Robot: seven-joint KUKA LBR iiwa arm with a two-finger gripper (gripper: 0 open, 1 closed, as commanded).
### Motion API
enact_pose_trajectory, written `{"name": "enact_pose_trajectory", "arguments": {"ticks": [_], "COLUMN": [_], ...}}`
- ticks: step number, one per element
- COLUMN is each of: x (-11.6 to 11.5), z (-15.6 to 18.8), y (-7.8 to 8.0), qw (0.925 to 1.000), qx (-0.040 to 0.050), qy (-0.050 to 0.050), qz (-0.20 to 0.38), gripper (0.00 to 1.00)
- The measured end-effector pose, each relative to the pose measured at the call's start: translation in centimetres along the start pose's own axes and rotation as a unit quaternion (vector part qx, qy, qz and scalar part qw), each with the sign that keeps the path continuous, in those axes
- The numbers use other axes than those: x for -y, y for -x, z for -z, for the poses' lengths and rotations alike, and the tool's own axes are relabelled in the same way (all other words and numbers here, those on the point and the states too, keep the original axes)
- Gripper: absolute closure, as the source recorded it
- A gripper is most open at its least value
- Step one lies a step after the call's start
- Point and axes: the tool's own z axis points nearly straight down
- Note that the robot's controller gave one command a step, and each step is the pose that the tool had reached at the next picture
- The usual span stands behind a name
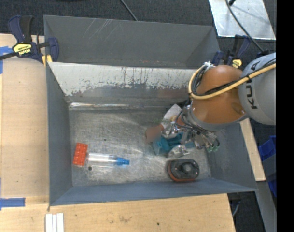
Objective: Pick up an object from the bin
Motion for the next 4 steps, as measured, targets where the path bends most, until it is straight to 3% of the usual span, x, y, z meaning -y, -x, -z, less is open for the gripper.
{"name": "enact_pose_trajectory", "arguments": {"ticks": [1, 2, 3, 4], "x": [0.2, 0.8, 0.7, 1.0], "z": [-0.2, -0.3, -0.1, 2.2], "y": [0.4, 0.5, 0.5, -0.4], "qw": [1.0000, 1.0000, 1.0000, 1.0000], "qx": [-0.0002, 0.0072, 0.0076, 0.0060], "qy": [0.004, -0.003, -0.003, -0.004], "qz": [0.006, 0.003, 0.003, 0.002], "gripper": [1.00, 1.00, 1.00, 1.00]}}
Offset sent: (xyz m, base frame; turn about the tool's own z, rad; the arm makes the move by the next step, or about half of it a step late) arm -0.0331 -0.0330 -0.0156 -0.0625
